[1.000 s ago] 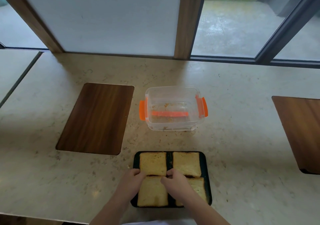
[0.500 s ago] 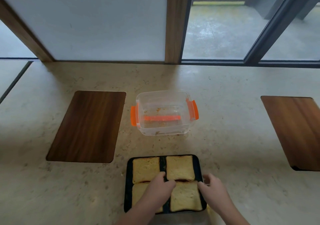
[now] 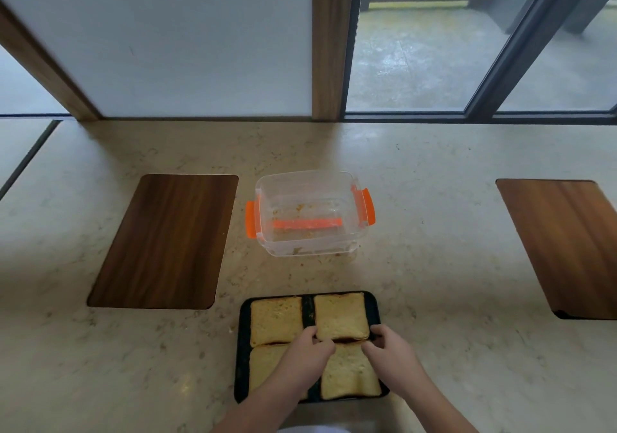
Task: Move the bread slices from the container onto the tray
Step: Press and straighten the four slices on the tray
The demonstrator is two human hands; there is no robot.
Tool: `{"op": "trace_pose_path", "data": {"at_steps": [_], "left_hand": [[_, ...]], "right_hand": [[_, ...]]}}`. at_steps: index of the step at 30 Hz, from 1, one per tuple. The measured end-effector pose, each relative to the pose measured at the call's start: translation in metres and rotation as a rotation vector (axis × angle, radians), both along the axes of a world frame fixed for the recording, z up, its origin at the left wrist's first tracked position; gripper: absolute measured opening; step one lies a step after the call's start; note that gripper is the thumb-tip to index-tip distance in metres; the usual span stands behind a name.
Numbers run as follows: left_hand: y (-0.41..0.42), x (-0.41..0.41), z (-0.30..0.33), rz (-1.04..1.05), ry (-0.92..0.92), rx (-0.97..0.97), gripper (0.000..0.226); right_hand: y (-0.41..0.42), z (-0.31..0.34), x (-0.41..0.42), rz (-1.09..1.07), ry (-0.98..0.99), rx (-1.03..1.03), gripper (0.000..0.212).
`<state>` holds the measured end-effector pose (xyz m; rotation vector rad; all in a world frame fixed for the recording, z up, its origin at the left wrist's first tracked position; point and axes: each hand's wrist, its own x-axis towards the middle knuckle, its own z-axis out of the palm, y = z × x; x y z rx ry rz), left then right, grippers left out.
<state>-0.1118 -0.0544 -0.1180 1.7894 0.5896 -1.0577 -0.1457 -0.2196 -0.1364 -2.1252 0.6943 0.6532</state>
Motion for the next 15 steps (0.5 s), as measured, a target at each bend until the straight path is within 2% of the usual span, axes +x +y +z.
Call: {"op": "trace_pose_path", "data": {"at_steps": [6,10,15], "left_hand": [[0.0,-0.001,-0.002,0.016,-0.034,-0.012,0.051],[0.001,0.0,-0.004,0.005,-0.038,0.009,0.062],[0.0,-0.002,-0.007,0.004,-0.055,-0.001,0.066]], "right_hand": [[-0.003,-0.004,0.0,0.007,-0.006,0.019,0.038],[-0.004,-0.008,0.001,-0.011,-0.004,0.037,0.031],[-0.001,-0.011,0.002,-0.029,-0.016,0.025,0.037]]}}
